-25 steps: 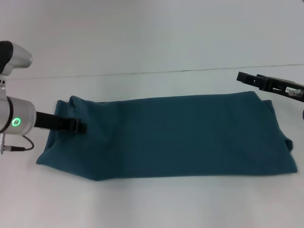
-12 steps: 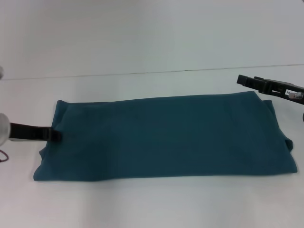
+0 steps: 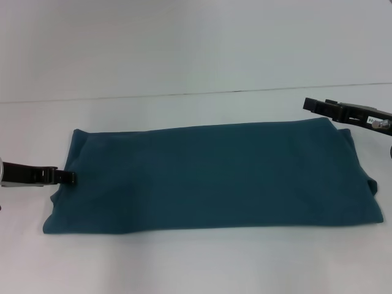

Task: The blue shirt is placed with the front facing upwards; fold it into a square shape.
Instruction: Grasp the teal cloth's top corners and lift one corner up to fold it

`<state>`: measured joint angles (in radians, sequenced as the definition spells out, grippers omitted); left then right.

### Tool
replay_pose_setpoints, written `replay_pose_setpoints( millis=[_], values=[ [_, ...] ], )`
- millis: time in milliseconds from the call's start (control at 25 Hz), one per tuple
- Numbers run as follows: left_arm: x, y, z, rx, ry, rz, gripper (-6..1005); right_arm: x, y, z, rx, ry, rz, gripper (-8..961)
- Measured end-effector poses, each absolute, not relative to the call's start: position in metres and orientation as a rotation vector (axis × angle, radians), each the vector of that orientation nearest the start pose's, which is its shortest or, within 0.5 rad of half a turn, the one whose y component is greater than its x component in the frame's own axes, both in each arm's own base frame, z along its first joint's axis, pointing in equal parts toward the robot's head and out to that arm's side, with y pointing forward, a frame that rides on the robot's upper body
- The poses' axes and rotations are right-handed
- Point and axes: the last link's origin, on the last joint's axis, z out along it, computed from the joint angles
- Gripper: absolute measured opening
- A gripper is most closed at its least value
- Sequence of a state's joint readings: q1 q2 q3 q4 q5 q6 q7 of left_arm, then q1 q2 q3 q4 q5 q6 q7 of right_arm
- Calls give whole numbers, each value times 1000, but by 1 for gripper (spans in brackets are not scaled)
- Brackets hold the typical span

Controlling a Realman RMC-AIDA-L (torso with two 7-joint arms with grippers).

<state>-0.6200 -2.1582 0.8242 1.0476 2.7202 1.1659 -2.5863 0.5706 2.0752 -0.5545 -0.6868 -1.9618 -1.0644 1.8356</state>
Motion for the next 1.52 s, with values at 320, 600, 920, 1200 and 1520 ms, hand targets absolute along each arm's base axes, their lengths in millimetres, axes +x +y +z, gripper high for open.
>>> replay_pose_setpoints(
  millis=[320,600,920,1200,1520],
  values=[
    [-277,396,29,-2024,-1449,19,787,303,396,48,-2011,1207,710,682],
    [-285,399,23,-2013,-1471,66,869,303,395,47,-2010,1214,712,681],
    [-287,400,21,-2006,-1481,86,868,302,394,46,-2015,1219,717,682],
    [-286,401,15,-2025,-1509,95,864,302,395,46,-2014,1220,718,682],
    [-276,404,2,-2088,-1510,103,844,304,393,46,-2015,1223,714,683]
  ],
)
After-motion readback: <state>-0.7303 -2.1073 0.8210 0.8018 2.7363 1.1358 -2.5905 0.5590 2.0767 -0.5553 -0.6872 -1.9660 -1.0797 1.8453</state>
